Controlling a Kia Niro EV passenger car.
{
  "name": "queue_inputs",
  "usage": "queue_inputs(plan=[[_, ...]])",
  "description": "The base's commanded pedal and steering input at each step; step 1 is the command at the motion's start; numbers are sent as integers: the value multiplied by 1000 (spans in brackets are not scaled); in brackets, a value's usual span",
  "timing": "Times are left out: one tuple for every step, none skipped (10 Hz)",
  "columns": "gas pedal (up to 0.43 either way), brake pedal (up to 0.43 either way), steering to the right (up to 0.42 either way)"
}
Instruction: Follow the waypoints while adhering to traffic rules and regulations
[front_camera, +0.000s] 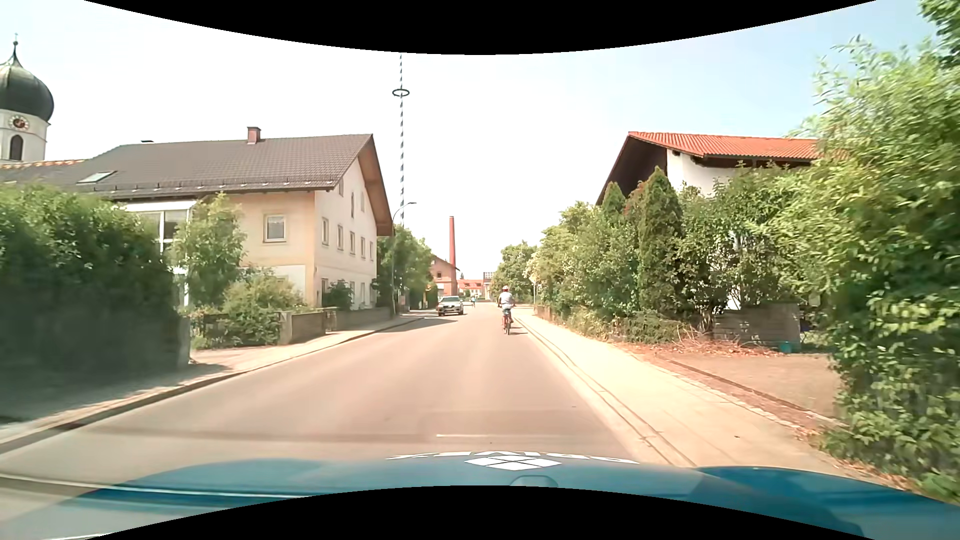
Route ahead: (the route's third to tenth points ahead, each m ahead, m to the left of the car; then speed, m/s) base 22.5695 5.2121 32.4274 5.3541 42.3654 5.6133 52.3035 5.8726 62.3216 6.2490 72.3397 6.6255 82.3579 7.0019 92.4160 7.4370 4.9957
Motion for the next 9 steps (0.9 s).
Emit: queue_inputs(plan=[[98, 0, -2], [110, 0, -2], [118, 0, -2], [118, 0, -2], [118, 0, -2], [118, 0, -2], [130, 0, -2], [130, 0, -1], [130, 0, 0]])
